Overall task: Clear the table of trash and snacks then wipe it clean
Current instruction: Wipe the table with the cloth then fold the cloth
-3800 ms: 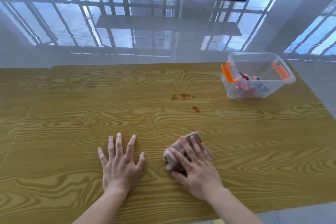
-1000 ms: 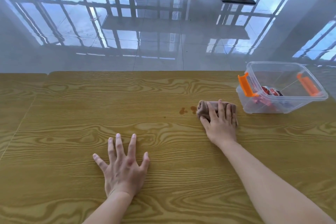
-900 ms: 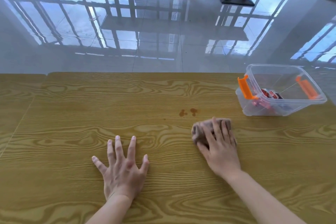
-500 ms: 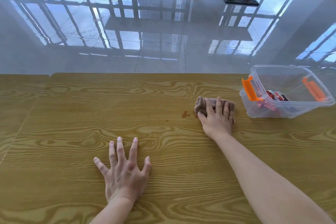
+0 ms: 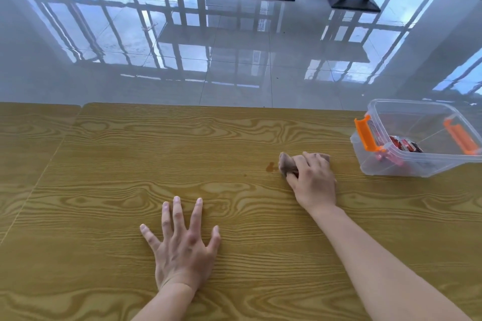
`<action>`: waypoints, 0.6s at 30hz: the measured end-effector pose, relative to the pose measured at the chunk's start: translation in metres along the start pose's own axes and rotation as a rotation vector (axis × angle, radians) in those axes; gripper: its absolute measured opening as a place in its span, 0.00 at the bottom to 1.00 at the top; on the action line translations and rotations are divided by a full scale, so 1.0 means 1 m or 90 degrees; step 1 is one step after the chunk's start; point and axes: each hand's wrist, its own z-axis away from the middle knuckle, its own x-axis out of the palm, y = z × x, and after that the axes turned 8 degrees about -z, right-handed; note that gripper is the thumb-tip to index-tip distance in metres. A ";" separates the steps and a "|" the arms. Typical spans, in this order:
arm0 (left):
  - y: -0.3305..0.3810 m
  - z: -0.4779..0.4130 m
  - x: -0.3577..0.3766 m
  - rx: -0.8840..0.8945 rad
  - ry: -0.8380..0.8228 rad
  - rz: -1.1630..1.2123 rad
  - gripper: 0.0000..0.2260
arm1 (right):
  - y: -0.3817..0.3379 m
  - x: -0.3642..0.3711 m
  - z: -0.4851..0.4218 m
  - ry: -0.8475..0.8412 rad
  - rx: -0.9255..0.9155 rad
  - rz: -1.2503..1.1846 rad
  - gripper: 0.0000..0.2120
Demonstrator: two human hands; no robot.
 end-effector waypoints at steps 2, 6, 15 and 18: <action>0.000 0.000 -0.001 -0.001 0.004 0.006 0.33 | -0.003 -0.012 0.006 0.007 -0.043 -0.258 0.05; 0.000 0.000 0.000 0.003 0.007 0.006 0.33 | 0.006 -0.047 0.018 0.025 0.108 -0.785 0.08; 0.000 0.000 0.001 0.000 0.008 -0.003 0.33 | 0.006 0.015 0.056 -0.140 -0.043 0.013 0.33; 0.000 0.000 0.001 0.005 0.011 0.000 0.33 | -0.003 0.038 0.103 -0.145 -0.253 0.076 0.33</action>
